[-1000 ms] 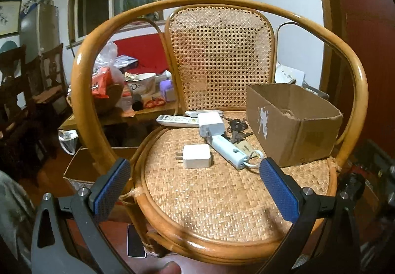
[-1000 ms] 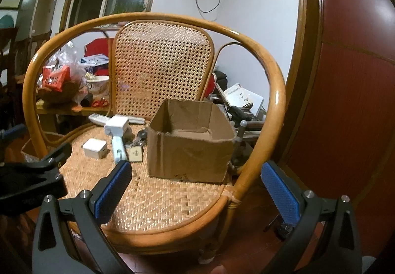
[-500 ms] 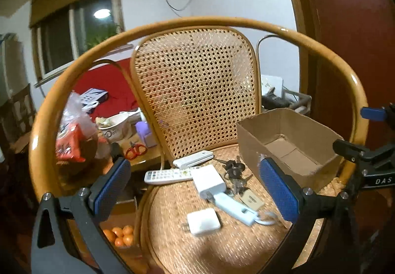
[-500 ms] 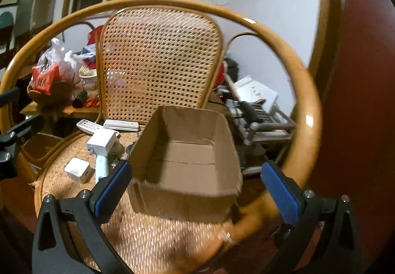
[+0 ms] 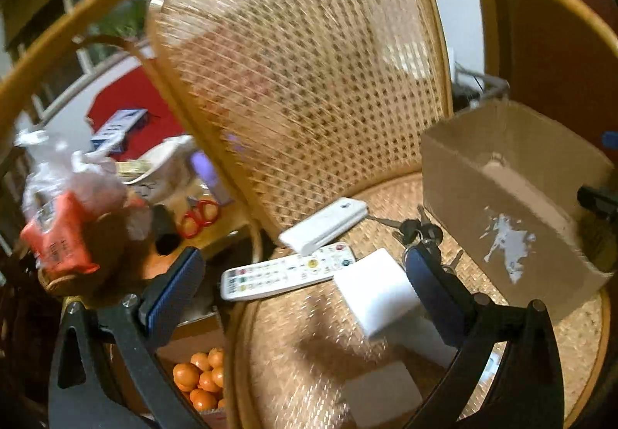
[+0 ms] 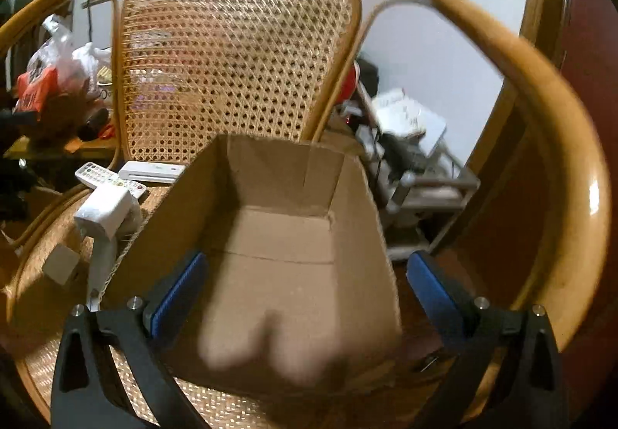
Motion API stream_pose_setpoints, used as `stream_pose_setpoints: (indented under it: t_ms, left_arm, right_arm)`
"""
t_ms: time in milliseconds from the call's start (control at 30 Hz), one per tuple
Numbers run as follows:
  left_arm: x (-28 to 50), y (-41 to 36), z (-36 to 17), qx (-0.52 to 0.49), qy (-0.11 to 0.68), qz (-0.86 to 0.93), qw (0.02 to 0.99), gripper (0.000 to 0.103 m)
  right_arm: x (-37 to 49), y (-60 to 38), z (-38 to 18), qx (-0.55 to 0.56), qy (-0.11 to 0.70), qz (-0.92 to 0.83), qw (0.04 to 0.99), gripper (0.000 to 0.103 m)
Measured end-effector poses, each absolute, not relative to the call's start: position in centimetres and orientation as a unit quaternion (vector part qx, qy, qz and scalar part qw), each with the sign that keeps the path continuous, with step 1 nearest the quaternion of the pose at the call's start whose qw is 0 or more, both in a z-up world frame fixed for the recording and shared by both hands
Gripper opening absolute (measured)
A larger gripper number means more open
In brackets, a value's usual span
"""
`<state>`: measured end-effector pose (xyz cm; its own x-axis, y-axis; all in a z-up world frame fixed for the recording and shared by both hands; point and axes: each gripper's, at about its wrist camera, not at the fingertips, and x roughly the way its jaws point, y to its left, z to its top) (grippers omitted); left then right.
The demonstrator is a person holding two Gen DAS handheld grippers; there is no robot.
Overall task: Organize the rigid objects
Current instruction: 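Grasp the white phone charger with the left gripper and lift it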
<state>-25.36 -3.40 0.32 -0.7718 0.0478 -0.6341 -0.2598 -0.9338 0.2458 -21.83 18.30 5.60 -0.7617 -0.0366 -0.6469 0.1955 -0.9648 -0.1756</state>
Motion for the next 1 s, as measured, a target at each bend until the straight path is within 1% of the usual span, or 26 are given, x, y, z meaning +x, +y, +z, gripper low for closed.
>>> stream_pose_setpoints:
  t_ms: [67, 167, 233, 300, 333, 400, 500, 633, 700, 733, 767, 800, 867, 1000]
  left_arm:
    - [-26.8, -2.9, -0.5, -0.337, 0.175, 0.921, 0.092, 0.103]
    - [-29.0, -2.7, -1.9, -0.362, 0.17, 0.911, 0.102, 0.103]
    - [-29.8, -3.1, -3.0, -0.401, 0.126, 0.9, 0.116, 0.103]
    - [-29.9, -2.9, -4.2, -0.43, 0.089, 0.888, 0.135, 0.103]
    - [-29.8, -2.7, -4.5, -0.437, 0.087, 0.884, 0.14, 0.103]
    - [-29.0, -2.2, -4.9, -0.434, 0.111, 0.883, 0.142, 0.103]
    - [-27.7, -2.1, -4.8, -0.41, 0.14, 0.891, 0.139, 0.103]
    - [-27.5, -2.2, -5.5, -0.419, 0.13, 0.886, 0.153, 0.102]
    - [-27.5, -1.9, -5.9, -0.429, 0.125, 0.879, 0.163, 0.1]
    - [-27.5, -1.8, -6.1, -0.433, 0.124, 0.877, 0.167, 0.096]
    - [-27.7, -1.6, -6.4, -0.443, 0.124, 0.871, 0.174, 0.077]
    - [-27.9, -1.4, -6.7, -0.456, 0.122, 0.863, 0.18, 0.066]
    - [-28.3, -1.5, -7.1, -0.471, 0.108, 0.858, 0.176, 0.06]
    - [-29.2, -2.2, -6.5, -0.479, 0.086, 0.857, 0.168, 0.053]
  right_arm:
    - [-22.8, 19.2, 4.8, 0.362, 0.091, -0.926, 0.063, 0.1]
    - [-23.9, 20.4, 3.6, 0.396, 0.065, -0.914, 0.054, 0.077]
    - [-24.4, 21.0, 2.6, 0.413, 0.053, -0.908, 0.056, 0.043]
    - [-24.4, 21.1, 2.5, 0.407, 0.053, -0.91, 0.056, 0.036]
    - [-24.4, 21.2, 2.4, 0.407, 0.052, -0.91, 0.055, 0.03]
    - [-24.2, 21.3, 2.4, 0.402, 0.051, -0.913, 0.052, 0.023]
    - [-23.9, 21.4, 2.4, 0.398, 0.044, -0.915, 0.051, 0.02]
    - [-24.0, 21.5, 2.3, 0.401, 0.036, -0.914, 0.05, 0.02]
    - [-24.0, 21.4, 2.2, 0.401, 0.038, -0.914, 0.047, 0.02]
    - [-23.9, 21.4, 2.2, 0.402, 0.039, -0.914, 0.045, 0.02]
    - [-24.0, 21.4, 2.2, 0.403, 0.04, -0.913, 0.043, 0.02]
    - [-23.9, 21.3, 2.2, 0.405, 0.043, -0.912, 0.042, 0.02]
    - [-23.9, 21.3, 2.2, 0.409, 0.045, -0.911, 0.042, 0.02]
    - [-24.2, 21.5, 2.1, 0.42, 0.033, -0.906, 0.042, 0.02]
